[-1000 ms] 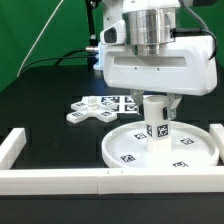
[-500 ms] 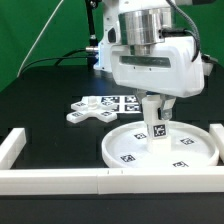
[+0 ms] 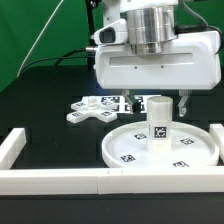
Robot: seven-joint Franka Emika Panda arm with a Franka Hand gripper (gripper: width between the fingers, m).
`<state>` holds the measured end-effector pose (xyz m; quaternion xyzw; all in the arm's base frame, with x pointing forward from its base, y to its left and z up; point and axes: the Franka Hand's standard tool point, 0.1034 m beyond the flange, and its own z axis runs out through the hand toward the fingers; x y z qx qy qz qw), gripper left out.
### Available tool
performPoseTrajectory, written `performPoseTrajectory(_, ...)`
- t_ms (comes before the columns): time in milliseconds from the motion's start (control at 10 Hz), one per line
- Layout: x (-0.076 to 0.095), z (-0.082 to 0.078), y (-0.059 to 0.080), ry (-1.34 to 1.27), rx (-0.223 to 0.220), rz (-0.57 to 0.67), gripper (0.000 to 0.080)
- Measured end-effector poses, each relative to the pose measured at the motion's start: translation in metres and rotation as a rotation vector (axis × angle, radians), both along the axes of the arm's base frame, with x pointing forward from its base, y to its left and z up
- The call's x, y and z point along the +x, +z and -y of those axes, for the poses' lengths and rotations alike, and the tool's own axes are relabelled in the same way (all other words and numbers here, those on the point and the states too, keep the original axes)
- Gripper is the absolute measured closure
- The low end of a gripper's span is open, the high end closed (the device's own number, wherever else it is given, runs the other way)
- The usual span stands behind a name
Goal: Assemble round table
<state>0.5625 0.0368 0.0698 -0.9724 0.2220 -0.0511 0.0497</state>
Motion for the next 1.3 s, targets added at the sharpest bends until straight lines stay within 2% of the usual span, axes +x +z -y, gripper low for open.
performPoseTrajectory(400,-0.0007,0.0024,-0.0016,0.288,-0.041,0.018,0.015)
performPoseTrajectory(600,-0.0025,-0.0008,-0.0036,0.632,-0.097,0.01,0.015)
performPoseTrajectory(1100,-0.003,0.0004,-0.0044,0.93,-0.142,0.025,0.015)
performPoseTrajectory(1300,-0.0029,-0.0016,-0.003,1.203,-0.176,0.002,0.015)
